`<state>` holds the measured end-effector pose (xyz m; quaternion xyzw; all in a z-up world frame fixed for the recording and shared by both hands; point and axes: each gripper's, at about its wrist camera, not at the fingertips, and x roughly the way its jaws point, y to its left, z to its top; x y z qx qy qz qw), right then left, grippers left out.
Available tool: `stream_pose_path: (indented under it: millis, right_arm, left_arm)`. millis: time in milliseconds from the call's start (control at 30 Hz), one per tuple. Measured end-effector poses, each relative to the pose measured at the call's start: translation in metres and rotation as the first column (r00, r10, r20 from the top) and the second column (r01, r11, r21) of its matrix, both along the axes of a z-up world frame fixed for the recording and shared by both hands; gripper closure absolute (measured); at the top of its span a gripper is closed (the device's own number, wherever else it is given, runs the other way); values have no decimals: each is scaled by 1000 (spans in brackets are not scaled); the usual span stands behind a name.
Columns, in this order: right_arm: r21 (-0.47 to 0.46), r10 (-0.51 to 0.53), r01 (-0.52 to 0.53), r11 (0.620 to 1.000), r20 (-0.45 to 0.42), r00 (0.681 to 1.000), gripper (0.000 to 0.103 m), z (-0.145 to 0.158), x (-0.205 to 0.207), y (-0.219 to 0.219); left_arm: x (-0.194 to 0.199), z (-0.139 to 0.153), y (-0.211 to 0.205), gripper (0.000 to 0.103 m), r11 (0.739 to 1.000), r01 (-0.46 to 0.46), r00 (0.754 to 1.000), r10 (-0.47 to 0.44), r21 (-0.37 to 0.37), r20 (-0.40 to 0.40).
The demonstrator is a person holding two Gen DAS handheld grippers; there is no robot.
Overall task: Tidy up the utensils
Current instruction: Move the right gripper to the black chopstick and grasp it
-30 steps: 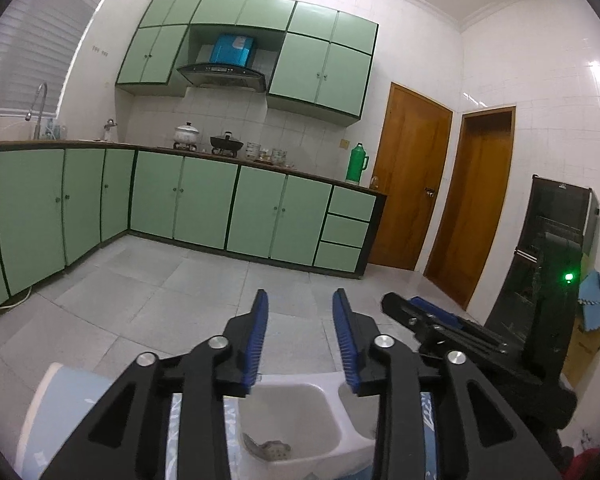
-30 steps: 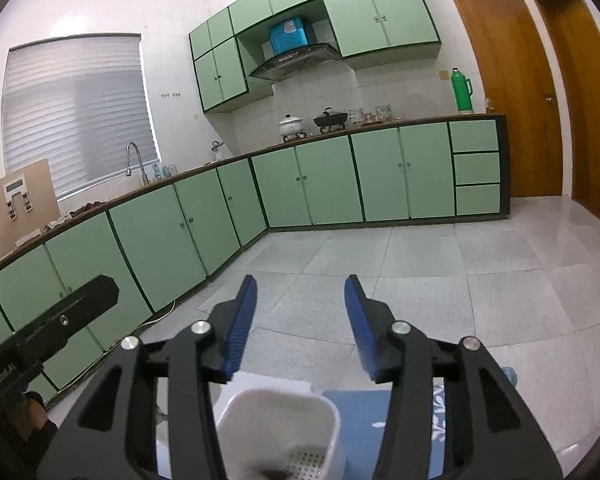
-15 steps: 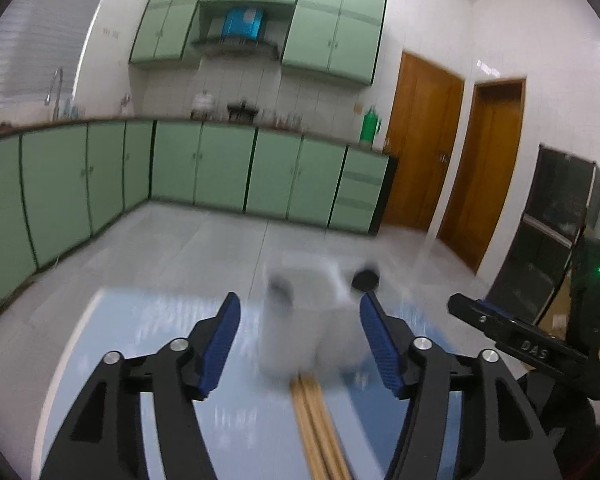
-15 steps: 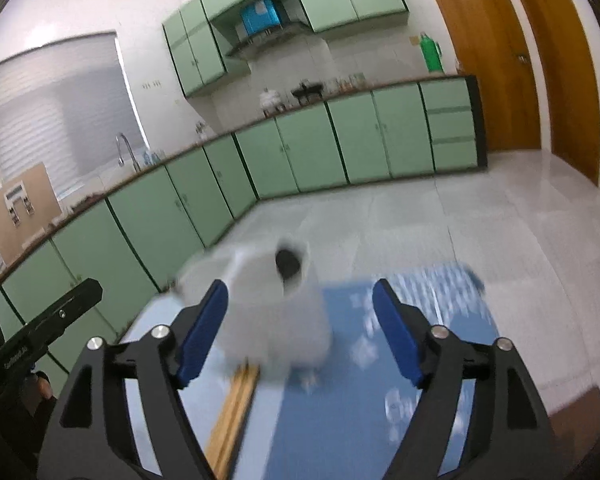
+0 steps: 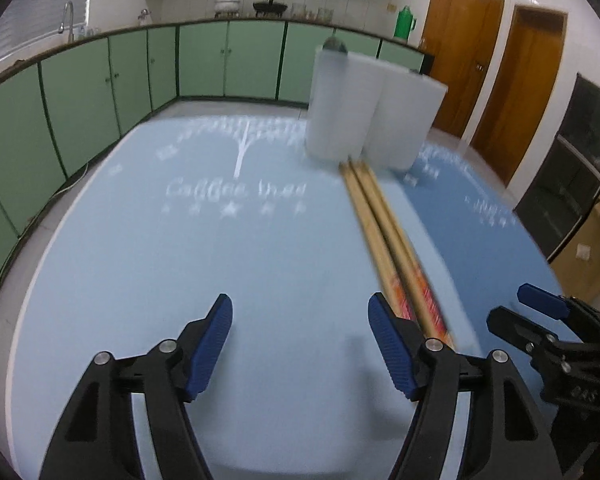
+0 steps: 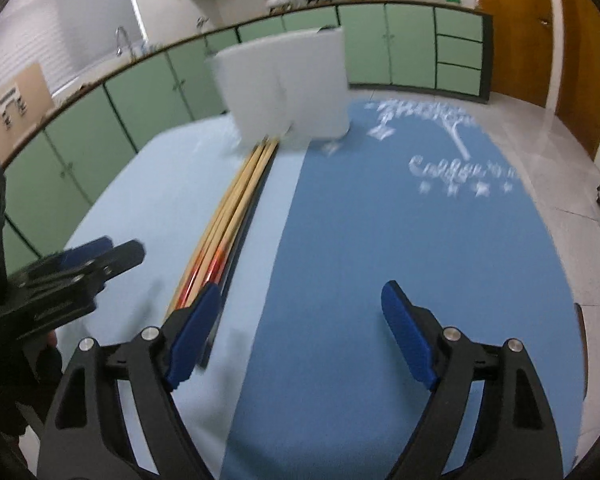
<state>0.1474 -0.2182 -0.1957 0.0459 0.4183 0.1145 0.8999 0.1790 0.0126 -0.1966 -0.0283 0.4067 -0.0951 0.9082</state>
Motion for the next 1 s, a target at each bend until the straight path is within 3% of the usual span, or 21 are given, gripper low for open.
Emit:
stream_pose_path:
  millis: [500,700,900,1000]
  right_arm:
    - [-107,37,-40,993,-31,999,29,-6,-18,27]
    - [-149,-40,36,988,-24,999,30,-5,-19,13]
    - [-22,-9,9,1000,-21,1000,37,0,-29,6]
    - [-56,26,-27,998,-16,1000,43,0,-32,19]
  left_arm:
    - [-15,-3,6,32,1000,1,999,0,28,-39]
    - [-18,-2,5,30,999,2,999,-1,36,-42]
    - [-23,-2,7,29,999,-3,999,5,44,-44]
    - [-25,-2,9,29,999,-7,999,9,45,-45]
